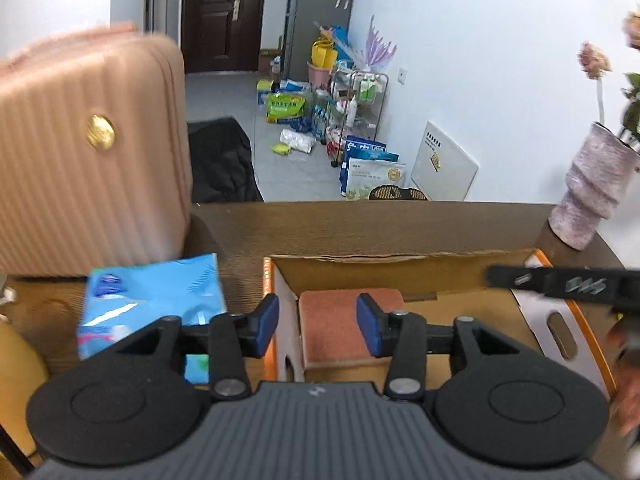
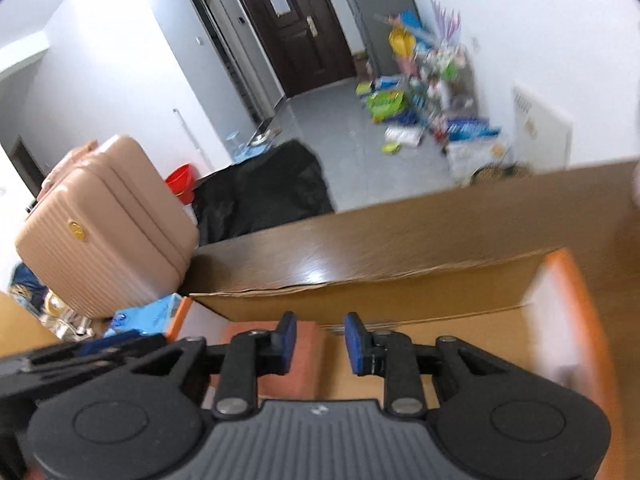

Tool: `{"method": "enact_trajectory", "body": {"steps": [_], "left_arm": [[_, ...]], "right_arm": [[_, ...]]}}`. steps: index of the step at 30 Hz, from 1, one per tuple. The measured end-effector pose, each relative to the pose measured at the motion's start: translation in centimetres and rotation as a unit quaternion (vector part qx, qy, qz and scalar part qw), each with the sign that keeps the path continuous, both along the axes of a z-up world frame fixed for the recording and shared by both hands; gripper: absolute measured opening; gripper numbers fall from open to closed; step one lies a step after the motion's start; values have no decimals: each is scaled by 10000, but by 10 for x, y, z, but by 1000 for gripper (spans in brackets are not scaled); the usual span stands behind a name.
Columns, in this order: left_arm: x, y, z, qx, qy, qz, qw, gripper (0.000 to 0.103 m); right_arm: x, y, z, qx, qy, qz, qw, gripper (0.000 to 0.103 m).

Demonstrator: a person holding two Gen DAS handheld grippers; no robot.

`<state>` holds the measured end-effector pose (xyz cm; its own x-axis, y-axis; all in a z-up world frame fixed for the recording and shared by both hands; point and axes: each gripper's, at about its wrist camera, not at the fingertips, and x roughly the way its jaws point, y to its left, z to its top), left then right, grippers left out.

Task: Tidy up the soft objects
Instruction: 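Carry the sponge into the cardboard box and open the right gripper, then withdraw both tools back toward the remaining soft items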

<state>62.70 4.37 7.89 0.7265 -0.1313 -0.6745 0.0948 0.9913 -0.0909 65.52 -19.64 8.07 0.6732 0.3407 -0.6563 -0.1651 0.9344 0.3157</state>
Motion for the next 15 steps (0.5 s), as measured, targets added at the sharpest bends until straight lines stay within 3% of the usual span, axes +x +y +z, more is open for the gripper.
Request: {"method": "enact_trajectory", "body": {"steps": [1, 2, 3, 5, 10, 15], "left_arm": [[-11, -1, 7, 80, -30, -41, 10000, 54], [-22, -2, 12, 174, -55, -74, 9998, 62], [-33, -4, 17, 261, -78, -82, 9996, 66], [-57, -8, 23, 426, -78, -85, 9990, 71], [-119, -16, 37, 540, -175, -66, 9984, 80], [-189, -23, 51, 488, -681, -17, 9965, 90]], "right_arm": [[-8, -9, 8, -142, -69, 13, 9999, 30], [-21, -16, 16, -328, -141, 57, 9993, 39], [-36, -23, 24, -559, -200, 91, 9982, 49], [-61, -35, 35, -929, -295, 87, 9952, 57], [-129, -61, 59, -1252, -504, -58, 9908, 61], [-195, -71, 73, -1113, -872, -43, 9899, 68]]}}
